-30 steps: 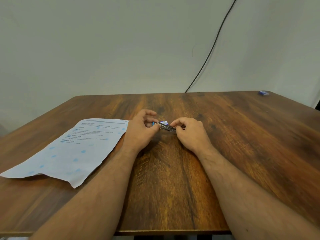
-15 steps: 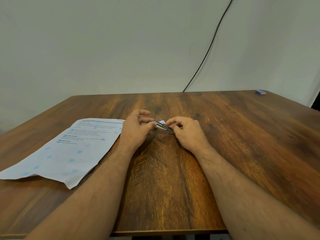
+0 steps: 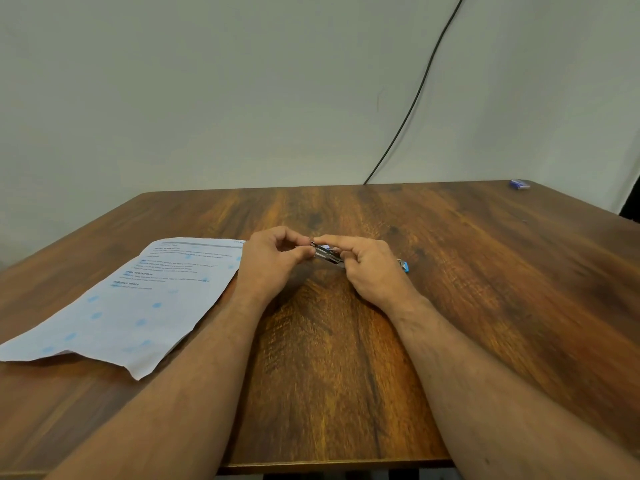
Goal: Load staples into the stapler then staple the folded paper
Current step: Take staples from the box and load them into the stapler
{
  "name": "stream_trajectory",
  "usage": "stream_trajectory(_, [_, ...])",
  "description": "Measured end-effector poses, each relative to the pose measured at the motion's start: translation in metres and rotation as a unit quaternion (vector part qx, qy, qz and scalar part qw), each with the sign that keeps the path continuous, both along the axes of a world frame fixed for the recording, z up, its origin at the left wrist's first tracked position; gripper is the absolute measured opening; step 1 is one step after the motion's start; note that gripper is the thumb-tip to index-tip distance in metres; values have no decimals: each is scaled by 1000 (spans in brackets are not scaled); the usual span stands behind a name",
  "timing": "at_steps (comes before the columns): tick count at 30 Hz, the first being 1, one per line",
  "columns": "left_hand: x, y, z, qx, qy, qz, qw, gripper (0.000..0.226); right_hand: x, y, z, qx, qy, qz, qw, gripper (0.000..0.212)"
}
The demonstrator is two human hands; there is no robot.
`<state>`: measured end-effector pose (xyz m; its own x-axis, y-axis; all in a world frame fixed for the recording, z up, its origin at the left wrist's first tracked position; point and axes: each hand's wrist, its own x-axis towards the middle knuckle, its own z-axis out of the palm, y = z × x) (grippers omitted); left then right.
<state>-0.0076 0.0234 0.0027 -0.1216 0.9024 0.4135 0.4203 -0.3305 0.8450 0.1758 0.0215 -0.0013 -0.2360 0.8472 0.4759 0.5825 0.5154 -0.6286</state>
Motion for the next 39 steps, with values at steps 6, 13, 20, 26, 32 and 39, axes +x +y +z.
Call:
stream_trajectory(6, [0,-6,4,16,-15,-29,999,28,1,-3,2,5,-18,6,1000,51])
stream_trajectory(13, [1,-7,4,28,-22,-13,999,24,-1,4,-3,1,-16,-18,1000,41])
stream_trajectory(20, [-2,-7,5,7,-42,-18,999,25,1,2,-1,10,-43,16,999,54])
stream_trajectory(26, [-1,-6,4,2,-82,-25,996,22,-1,2,-3,35,-38,6,999,50])
stream_trajectory(32, [-2,-4,4,3,-111,-14,994,17,-2,0,-1,10,-26,-34,999,44])
stream_trajectory(39, [-3,0,2,-7,-89,8,996,19,-1,0,2,-5,-34,-42,999,41])
